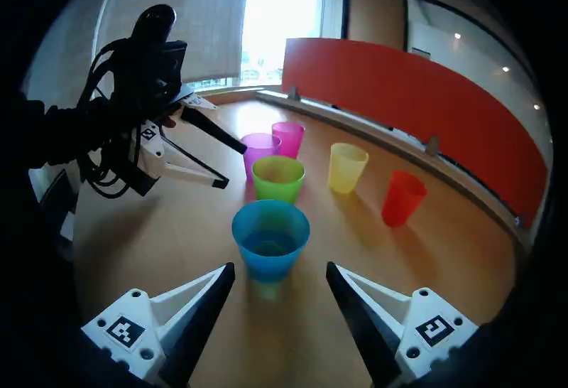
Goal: Pour water
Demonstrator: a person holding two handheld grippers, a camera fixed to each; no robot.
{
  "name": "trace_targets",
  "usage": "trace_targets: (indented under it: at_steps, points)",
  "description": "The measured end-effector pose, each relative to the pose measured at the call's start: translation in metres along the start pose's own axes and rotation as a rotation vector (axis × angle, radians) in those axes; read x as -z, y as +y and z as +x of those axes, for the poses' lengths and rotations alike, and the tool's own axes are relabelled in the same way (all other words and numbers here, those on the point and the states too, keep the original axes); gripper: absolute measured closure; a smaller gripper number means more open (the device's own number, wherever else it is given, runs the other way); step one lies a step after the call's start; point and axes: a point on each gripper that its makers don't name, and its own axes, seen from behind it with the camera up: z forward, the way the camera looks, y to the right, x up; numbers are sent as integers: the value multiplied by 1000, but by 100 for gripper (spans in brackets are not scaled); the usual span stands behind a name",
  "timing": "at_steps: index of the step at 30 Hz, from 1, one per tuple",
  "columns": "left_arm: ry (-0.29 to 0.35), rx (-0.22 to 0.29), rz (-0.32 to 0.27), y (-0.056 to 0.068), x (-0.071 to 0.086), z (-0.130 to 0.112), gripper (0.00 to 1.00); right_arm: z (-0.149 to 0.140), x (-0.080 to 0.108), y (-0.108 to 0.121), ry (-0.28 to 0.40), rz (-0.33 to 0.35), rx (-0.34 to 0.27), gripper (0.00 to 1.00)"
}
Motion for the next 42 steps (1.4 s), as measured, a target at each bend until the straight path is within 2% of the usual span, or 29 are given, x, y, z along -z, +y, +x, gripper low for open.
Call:
trace_targets:
  at_steps: [11, 20, 42]
  points:
    - [-21, -13, -3, -2, -18, 2, 5, 0, -12, -3, -15, 13, 0, 0]
    - [-38, 6, 2, -8, -33, 1, 5, 0, -19, -1, -24, 19, 2, 0]
    - [-25, 16, -7, -10, -63, 10, 5, -5, -32, 1, -54, 31, -8, 0]
